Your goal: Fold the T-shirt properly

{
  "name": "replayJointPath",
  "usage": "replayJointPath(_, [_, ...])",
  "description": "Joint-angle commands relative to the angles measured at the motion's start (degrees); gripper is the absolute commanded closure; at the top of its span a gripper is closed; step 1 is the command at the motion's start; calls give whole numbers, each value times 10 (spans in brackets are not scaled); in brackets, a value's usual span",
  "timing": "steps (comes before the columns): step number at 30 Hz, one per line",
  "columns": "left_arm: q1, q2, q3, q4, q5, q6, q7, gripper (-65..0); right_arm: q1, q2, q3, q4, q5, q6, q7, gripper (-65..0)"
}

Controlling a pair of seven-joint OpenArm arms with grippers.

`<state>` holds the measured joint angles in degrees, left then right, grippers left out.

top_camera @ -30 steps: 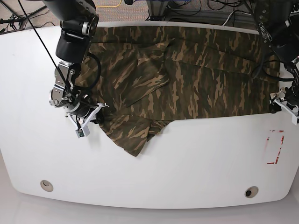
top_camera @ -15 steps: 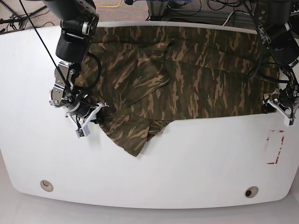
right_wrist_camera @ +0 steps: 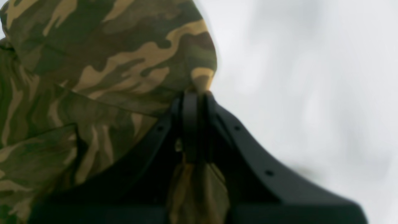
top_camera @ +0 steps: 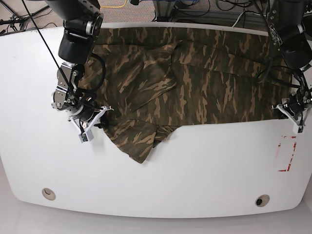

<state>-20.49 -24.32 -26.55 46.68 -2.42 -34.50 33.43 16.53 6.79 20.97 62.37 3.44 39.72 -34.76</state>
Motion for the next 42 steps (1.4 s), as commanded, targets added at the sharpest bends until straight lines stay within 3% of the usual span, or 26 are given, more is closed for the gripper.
replayJointPath(1, [-10,-10,0,9,-4,0,-2,0,1,-5,0,34,-5,3,-4,0])
replayJointPath(16, [37,4,-15,149,-4,-3,2,0,-37,-19,0,218,-4,3,-76,0])
replayJointPath(19, [45,4,-15,173,-5,-19,2,0,-48,-19,0,261,-2,3,-99,0])
replayJointPath(23, [59,5,-16,194,-5,-55,2,0,-74,-19,3,330,27,3,-143,0])
replayJointPath(33, [81,8,-54,232,-5,-55,12,0,-146,-17,4,473,102,3,-235,0])
replayJointPath(42, [83,7,-85,274,-5,-55,62,0,-214,-20,34,529,122,3,-248,0])
